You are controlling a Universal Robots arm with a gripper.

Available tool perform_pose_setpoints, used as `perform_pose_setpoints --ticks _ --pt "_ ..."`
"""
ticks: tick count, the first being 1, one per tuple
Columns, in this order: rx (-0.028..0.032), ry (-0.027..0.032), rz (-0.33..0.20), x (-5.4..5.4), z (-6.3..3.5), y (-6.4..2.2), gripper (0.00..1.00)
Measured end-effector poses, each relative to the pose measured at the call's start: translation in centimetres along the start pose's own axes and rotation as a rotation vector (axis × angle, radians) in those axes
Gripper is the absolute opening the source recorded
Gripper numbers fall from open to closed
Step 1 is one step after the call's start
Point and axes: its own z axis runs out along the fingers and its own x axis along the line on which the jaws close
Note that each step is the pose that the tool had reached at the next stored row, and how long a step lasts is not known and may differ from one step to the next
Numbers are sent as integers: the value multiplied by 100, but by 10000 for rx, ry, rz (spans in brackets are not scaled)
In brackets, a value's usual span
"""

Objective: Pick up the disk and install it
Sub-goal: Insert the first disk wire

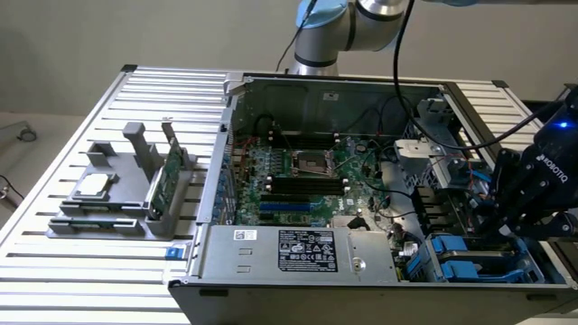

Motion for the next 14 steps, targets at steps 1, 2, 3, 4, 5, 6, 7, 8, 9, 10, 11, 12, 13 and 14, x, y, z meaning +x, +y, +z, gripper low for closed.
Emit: perform_pose_setpoints --ticks 1,2,3,4,5,6,7,8,9,10,11,12,13,14 --pt "19 -2 -2 -1 4 5 16" --pt "39 -3 -4 -2 9 11 16" --pt "62 -6 -7 -3 13 17 16" --pt "82 -9 -9 -4 16 24 16" --pt "102 -11 -11 -5 20 30 16" --pt "124 -14 -14 -6 24 38 16" --pt "145 -18 -15 -8 27 45 16" --pt "169 -22 -18 -10 30 52 16" --pt "191 -24 -21 -12 33 58 16" --pt "209 -25 -24 -13 37 63 16" --pt "224 -26 -25 -15 42 66 16" --pt "235 -26 -27 -17 46 69 16" --pt "245 -30 -28 -19 48 71 16" --pt "254 -31 -29 -21 52 73 16"
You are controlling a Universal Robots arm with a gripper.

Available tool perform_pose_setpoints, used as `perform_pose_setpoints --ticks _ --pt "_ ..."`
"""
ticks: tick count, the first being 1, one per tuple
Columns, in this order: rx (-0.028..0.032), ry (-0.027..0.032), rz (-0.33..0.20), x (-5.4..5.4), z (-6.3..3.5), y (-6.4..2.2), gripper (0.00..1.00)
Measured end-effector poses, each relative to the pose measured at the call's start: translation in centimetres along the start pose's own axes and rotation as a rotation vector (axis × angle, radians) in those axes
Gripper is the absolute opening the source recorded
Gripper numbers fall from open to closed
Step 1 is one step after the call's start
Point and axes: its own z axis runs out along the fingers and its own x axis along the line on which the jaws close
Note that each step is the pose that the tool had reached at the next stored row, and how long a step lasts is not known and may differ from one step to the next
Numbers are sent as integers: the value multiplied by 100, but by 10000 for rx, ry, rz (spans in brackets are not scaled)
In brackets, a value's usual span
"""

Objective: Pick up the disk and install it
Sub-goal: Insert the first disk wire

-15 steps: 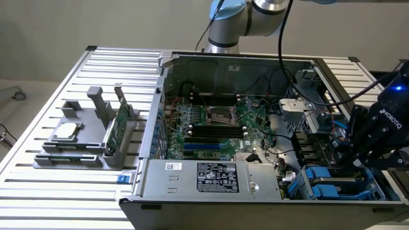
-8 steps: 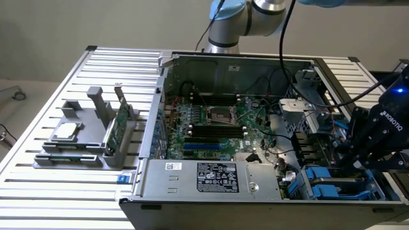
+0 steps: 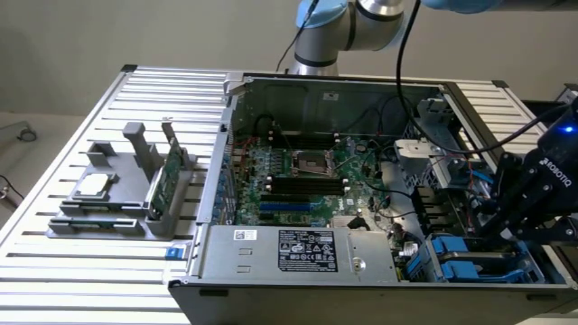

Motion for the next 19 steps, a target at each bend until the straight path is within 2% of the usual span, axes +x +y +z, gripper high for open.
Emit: perform_pose_setpoints --ticks 5,8,12,13,14,15,16,17,18,19 --pt "50 0 -8 -23 31 13 16" --pt "58 -18 -6 -32 25 12 16" --pt "67 -11 -5 -38 35 13 18" --pt "70 3 -8 -38 38 14 21" --pt "77 4 -10 -38 35 14 29" --pt "88 1 -12 -39 26 12 29" --pt "98 -7 -12 -41 10 9 36" --pt "114 -8 -15 -42 -4 6 42" --pt "133 -11 -16 -45 -19 3 42" --pt "156 -14 -19 -47 -37 0 48"
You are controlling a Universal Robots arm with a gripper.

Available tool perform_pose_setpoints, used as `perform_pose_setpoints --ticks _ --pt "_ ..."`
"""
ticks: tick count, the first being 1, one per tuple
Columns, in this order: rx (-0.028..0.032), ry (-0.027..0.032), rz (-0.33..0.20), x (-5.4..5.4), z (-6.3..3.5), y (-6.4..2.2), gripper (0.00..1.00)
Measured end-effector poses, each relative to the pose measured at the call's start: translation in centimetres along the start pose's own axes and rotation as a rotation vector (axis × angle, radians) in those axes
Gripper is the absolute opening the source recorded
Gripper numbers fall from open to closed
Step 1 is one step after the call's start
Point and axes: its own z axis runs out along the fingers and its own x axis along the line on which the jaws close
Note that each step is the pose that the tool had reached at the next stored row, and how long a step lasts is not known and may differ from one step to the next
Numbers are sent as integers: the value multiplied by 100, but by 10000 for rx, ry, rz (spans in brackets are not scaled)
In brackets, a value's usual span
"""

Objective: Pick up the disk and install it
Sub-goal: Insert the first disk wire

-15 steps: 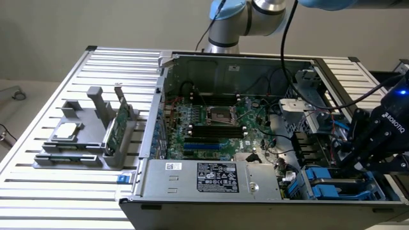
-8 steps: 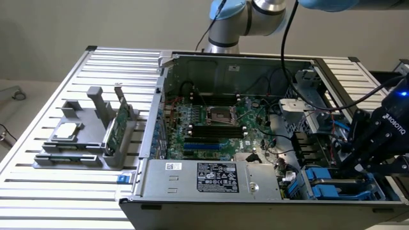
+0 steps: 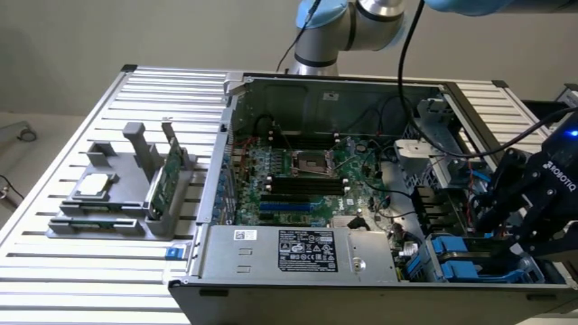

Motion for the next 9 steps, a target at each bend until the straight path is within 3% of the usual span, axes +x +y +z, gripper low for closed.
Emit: perform_pose_setpoints --ticks 9 --pt "179 -18 -20 -22 -157 -34 48"
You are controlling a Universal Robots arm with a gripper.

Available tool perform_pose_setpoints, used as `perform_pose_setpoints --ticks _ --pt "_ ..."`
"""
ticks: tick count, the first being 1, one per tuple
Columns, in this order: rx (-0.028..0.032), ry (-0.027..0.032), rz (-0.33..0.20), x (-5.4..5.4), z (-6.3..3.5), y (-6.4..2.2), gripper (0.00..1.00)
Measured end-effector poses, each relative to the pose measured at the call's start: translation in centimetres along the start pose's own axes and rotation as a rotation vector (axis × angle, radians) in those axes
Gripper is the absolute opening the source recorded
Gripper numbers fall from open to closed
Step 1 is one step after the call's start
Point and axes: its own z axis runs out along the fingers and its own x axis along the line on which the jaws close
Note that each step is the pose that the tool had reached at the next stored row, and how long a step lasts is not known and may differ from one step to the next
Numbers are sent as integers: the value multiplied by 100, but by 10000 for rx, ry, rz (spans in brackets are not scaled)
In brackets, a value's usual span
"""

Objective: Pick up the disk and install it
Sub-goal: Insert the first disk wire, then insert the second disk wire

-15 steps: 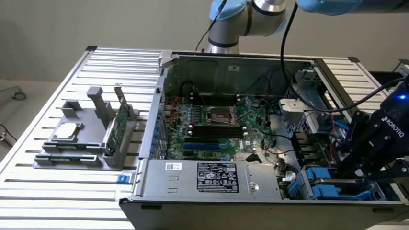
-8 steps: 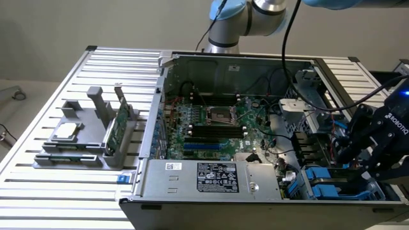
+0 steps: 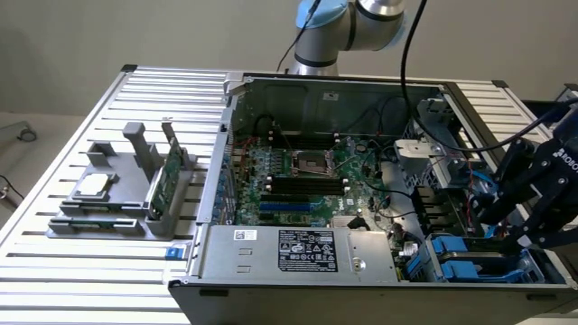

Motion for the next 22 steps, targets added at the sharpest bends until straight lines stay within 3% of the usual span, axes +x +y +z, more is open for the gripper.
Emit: perform_pose_setpoints --ticks 12,22 --pt "157 -13 -18 -40 -281 -67 48" --pt "345 -33 -42 -51 -337 -143 48"
